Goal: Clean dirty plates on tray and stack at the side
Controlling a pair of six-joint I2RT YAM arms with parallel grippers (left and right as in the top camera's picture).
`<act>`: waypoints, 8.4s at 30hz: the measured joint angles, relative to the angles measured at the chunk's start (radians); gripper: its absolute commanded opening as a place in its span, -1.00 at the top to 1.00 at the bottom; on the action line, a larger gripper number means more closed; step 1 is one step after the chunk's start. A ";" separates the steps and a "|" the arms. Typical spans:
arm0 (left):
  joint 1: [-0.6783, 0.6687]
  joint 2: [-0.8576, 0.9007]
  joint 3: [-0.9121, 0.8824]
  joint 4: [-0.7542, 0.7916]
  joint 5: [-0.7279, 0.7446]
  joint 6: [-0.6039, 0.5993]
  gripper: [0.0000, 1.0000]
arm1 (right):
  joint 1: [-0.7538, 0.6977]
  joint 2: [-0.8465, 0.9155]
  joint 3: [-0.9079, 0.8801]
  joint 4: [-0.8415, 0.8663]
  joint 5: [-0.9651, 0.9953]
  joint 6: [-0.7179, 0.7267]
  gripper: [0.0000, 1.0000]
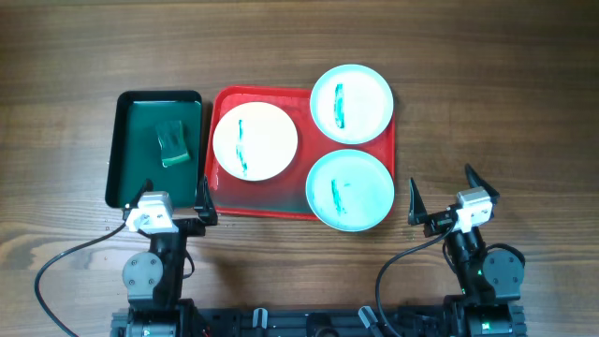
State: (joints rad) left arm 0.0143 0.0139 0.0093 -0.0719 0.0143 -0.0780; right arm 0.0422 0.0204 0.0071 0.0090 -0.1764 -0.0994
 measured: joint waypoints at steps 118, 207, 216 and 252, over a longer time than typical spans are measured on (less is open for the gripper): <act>0.034 1.688 1.716 -1.291 -0.105 -0.303 -0.96 | 0.506 2.292 1.827 -0.927 -0.122 0.545 0.38; -0.131 2.038 1.440 -0.763 0.101 -0.031 0.92 | 0.423 2.302 1.716 -0.793 -0.385 0.517 0.92; -0.180 2.082 1.452 -0.783 0.303 0.027 0.92 | 0.422 2.302 1.714 -0.789 -0.392 0.513 0.91; -0.248 2.090 1.486 -0.813 0.282 0.121 0.92 | 0.413 2.302 1.714 -0.787 -0.399 0.512 0.92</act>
State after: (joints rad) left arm -0.2333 2.1040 1.4956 -0.8845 0.2966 0.0425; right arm 0.4553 2.3222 1.7206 -0.7776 -0.5751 0.4129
